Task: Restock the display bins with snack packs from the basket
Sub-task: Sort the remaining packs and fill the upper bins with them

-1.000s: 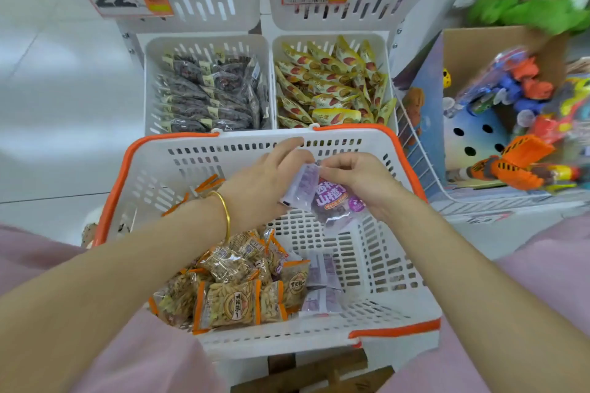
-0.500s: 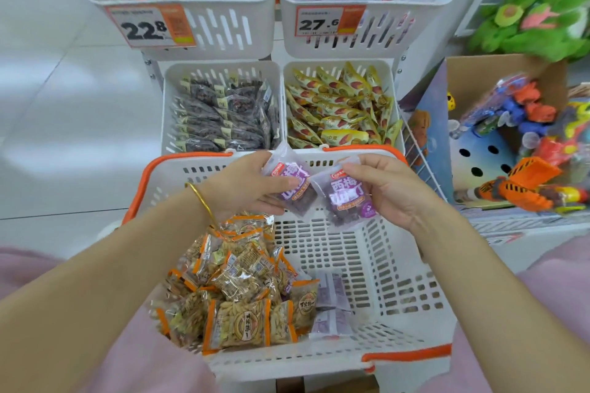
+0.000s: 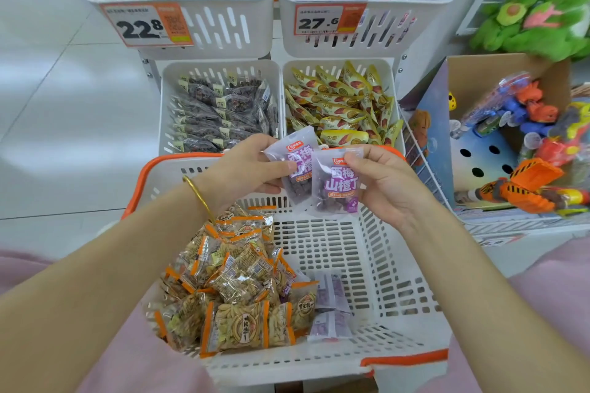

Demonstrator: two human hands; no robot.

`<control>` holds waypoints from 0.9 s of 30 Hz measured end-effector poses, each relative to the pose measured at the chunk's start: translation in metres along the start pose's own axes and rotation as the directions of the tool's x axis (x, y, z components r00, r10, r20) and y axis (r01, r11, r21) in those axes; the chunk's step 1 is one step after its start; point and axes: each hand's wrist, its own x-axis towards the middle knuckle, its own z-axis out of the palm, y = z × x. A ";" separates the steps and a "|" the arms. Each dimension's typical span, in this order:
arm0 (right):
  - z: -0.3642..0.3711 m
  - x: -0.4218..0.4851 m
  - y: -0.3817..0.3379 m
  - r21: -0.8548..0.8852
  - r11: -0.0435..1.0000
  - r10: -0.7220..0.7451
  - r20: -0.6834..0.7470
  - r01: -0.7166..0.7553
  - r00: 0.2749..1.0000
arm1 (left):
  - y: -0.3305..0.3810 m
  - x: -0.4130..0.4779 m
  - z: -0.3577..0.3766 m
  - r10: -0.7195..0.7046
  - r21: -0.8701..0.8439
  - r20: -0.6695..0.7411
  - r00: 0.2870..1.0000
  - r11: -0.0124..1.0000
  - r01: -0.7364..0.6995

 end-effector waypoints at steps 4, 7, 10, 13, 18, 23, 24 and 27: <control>0.003 0.000 0.000 0.042 0.999 0.031 0.007 -0.031 1.000 | 0.001 -0.001 0.003 0.007 -0.080 -0.018 1.000 0.997 -0.009; 0.008 -0.001 0.002 0.100 0.995 0.026 0.042 -0.030 0.999 | 0.003 -0.002 0.007 0.004 -0.139 -0.013 1.000 0.990 -0.006; 0.014 -0.003 0.004 0.186 0.982 0.011 0.057 -0.021 0.998 | 0.003 -0.004 0.012 -0.013 -0.170 0.004 1.000 0.985 0.013; 0.017 -0.003 0.005 0.267 0.964 0.009 0.031 -0.017 0.999 | 0.006 -0.005 0.015 -0.020 -0.241 0.039 0.999 0.970 0.029; 0.024 -0.001 0.007 0.358 0.934 0.016 0.016 -0.020 1.000 | 0.001 -0.009 0.025 0.106 0.025 0.070 0.992 0.994 -0.108; 0.038 -0.003 0.011 0.389 0.921 0.007 -0.023 0.003 1.000 | -0.003 -0.007 0.032 0.190 0.040 0.048 0.981 0.981 -0.192; 0.040 -0.003 0.011 0.383 0.924 -0.003 -0.018 0.010 1.000 | -0.002 -0.008 0.033 0.213 0.048 0.028 0.977 0.976 -0.214; 0.037 -0.001 0.000 0.172 0.985 -0.003 0.030 -0.002 1.000 | -0.001 -0.008 0.028 0.245 0.080 -0.020 0.969 0.967 -0.243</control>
